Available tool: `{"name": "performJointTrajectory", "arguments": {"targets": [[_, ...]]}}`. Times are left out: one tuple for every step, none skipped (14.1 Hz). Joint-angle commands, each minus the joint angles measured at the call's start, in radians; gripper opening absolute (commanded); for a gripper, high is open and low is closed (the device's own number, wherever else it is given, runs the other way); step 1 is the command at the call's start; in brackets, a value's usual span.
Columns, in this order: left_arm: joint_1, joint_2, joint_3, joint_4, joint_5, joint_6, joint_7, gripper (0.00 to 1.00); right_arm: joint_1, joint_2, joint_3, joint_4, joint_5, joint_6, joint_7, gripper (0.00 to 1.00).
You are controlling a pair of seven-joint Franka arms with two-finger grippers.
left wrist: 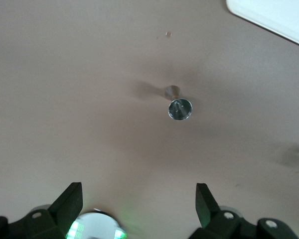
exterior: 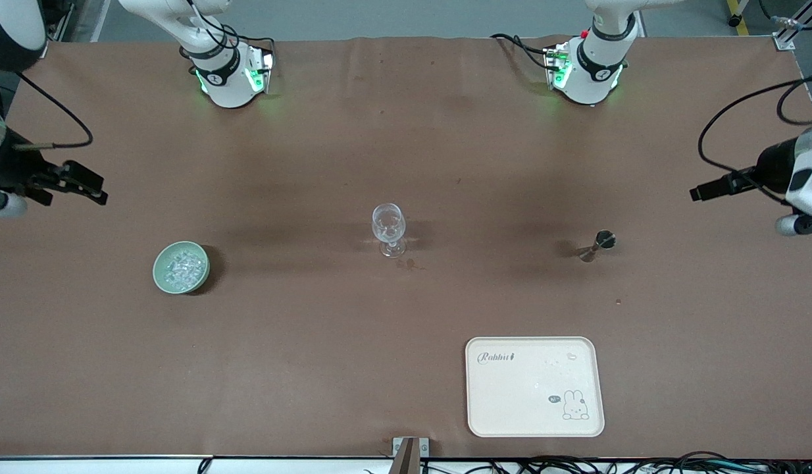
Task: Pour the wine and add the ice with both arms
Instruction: 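Move the right gripper toward the ice bowl while the left gripper reaches the jigger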
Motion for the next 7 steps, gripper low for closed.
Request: {"name": "performJointTrajectory", "arguments": {"targets": [[0.068, 0.044, -0.006, -0.074, -0.132, 0.058, -0.044, 1.00, -0.012, -0.004, 0.000, -0.091, 0.018, 0.089, -0.011, 1.00], [0.091, 0.072, -0.006, -0.094, -0.186, 0.072, -0.046, 1.00, -0.014, 0.013, 0.000, -0.120, 0.018, 0.127, -0.011, 1.00], [0.120, 0.113, -0.006, -0.100, -0.240, 0.074, -0.053, 1.00, -0.021, 0.036, 0.000, -0.147, 0.018, 0.169, -0.011, 0.99], [0.146, 0.155, -0.006, -0.100, -0.281, 0.074, -0.073, 1.00, -0.024, 0.060, 0.000, -0.176, 0.018, 0.218, -0.011, 0.99], [0.163, 0.196, -0.006, -0.099, -0.323, 0.074, -0.087, 1.00, -0.038, 0.077, 0.000, -0.191, 0.018, 0.249, -0.011, 0.99], [0.169, 0.231, -0.006, -0.099, -0.352, 0.075, -0.096, 1.00, -0.044, 0.109, 0.000, -0.193, 0.016, 0.270, -0.011, 0.99], [0.174, 0.262, -0.005, -0.096, -0.372, 0.077, -0.107, 1.00, -0.043, 0.140, 0.000, -0.193, 0.016, 0.295, -0.011, 0.98]]}}
